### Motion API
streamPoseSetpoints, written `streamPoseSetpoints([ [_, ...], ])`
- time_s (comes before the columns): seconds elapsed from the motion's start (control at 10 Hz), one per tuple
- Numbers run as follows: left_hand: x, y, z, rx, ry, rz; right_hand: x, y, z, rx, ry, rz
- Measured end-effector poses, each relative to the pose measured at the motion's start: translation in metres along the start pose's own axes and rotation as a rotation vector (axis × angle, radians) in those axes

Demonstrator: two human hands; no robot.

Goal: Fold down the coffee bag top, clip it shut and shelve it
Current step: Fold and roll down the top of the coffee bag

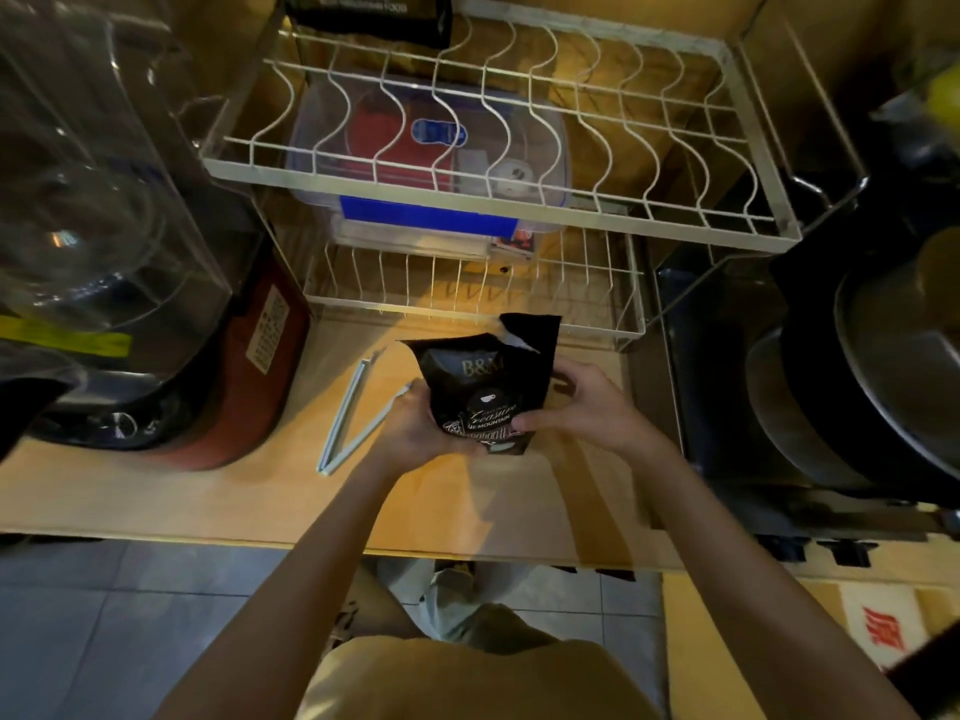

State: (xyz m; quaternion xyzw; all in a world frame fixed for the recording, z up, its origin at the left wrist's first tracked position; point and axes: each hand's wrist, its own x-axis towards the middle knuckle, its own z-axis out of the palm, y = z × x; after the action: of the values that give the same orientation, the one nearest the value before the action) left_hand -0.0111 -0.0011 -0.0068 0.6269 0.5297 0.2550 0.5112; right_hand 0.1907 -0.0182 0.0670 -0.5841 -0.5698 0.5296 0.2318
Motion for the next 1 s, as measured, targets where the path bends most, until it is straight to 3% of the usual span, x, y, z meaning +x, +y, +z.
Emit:
streamPoseSetpoints([
  [0.1, 0.001, 0.007, -0.002, -0.013, -0.013, 0.075, -0.015, -0.038, -0.018, -0.012, 0.161, -0.095],
  [0.2, 0.0, 0.015, 0.0, 0.043, -0.004, 0.13, -0.024, -0.076, -0.026, -0.218, 0.318, -0.361],
  [0.3, 0.001, 0.02, 0.006, 0.126, 0.051, 0.129, -0.027, -0.11, -0.025, -0.45, 0.3, -0.57],
  [0.4, -0.001, 0.028, 0.011, 0.166, 0.1, 0.152, -0.017, -0.119, -0.002, -0.765, 0.06, -0.681],
  [0.5, -0.004, 0.029, 0.016, 0.233, 0.109, 0.174, 0.014, -0.085, 0.068, -1.8, -0.3, -0.059],
  [0.6, -0.008, 0.029, 0.016, 0.277, 0.143, 0.196, 0.022, -0.072, 0.081, -2.056, -0.399, 0.141],
  [0.7, -0.007, 0.028, 0.015, 0.191, 0.177, 0.165, 0.007, -0.093, 0.061, -2.151, -0.468, -0.225],
  [0.8, -0.009, 0.029, 0.017, 0.198, 0.216, 0.177, 0.006, -0.056, 0.07, -1.98, -0.08, -0.154],
  [0.9, -0.01, 0.029, 0.018, 0.19, 0.231, 0.207, 0.002, -0.03, 0.065, -1.786, -0.232, -0.16],
  [1.0, -0.01, 0.024, 0.019, 0.174, 0.197, 0.181, 0.008, -0.062, 0.05, -1.952, -0.412, -0.531],
])
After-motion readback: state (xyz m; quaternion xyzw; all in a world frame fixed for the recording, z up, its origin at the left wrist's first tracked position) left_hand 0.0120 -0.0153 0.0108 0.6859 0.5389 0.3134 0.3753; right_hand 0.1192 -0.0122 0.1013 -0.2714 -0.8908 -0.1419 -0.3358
